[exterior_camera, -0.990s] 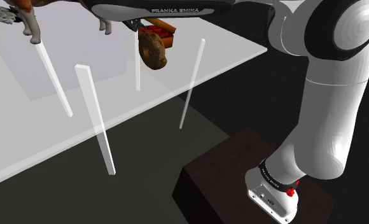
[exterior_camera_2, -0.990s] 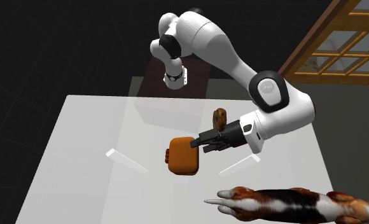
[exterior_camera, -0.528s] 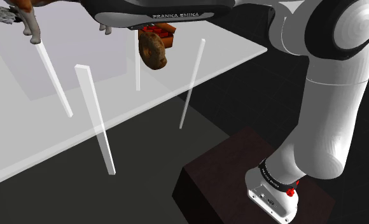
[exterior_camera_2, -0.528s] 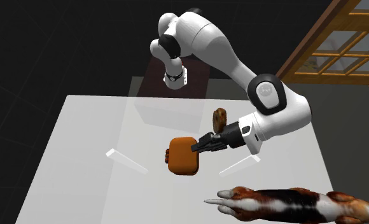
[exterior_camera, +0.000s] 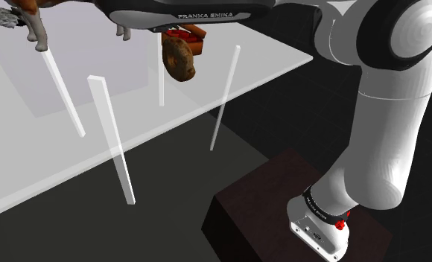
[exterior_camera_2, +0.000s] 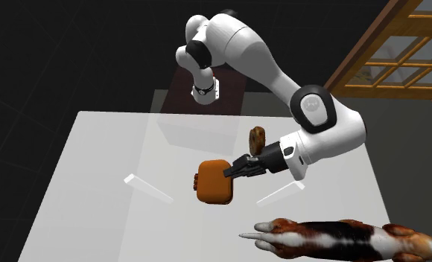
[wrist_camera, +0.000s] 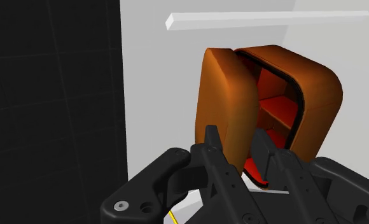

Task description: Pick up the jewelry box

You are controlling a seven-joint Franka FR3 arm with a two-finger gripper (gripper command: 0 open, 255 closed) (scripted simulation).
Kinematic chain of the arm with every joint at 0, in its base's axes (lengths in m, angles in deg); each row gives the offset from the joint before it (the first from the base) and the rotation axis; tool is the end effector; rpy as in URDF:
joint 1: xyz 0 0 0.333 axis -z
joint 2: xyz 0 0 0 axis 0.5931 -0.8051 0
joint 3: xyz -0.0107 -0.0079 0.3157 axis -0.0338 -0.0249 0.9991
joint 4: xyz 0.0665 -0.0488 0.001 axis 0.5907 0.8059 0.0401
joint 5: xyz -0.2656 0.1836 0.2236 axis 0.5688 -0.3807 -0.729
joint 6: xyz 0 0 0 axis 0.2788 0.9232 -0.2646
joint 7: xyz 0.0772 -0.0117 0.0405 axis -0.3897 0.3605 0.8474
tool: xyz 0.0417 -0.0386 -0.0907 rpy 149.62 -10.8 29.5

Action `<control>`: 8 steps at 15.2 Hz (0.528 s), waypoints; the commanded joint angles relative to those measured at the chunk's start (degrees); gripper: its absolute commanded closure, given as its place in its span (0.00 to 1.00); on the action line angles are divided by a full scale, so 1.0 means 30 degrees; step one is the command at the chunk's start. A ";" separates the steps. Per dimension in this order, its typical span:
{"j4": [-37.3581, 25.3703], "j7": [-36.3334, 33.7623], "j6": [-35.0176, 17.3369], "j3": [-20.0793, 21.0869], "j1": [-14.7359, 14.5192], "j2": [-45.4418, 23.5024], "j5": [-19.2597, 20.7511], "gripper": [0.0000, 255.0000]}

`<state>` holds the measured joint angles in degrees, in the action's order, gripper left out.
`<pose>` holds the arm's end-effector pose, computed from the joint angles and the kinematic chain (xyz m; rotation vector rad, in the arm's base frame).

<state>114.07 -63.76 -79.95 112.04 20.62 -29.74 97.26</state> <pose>0.5405 0.3638 0.5616 2.1029 0.3440 0.3068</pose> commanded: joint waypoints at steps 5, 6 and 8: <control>-0.1687 0.1246 0.0808 -0.0137 -0.0619 -0.0216 0.0570 1.00; -0.2022 0.1482 0.0953 -0.0171 -0.0748 -0.0281 0.0696 1.00; -0.2727 0.1970 0.1245 -0.0252 -0.1031 -0.0431 0.0970 1.00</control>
<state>106.63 -58.62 -76.60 111.35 17.72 -31.18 99.89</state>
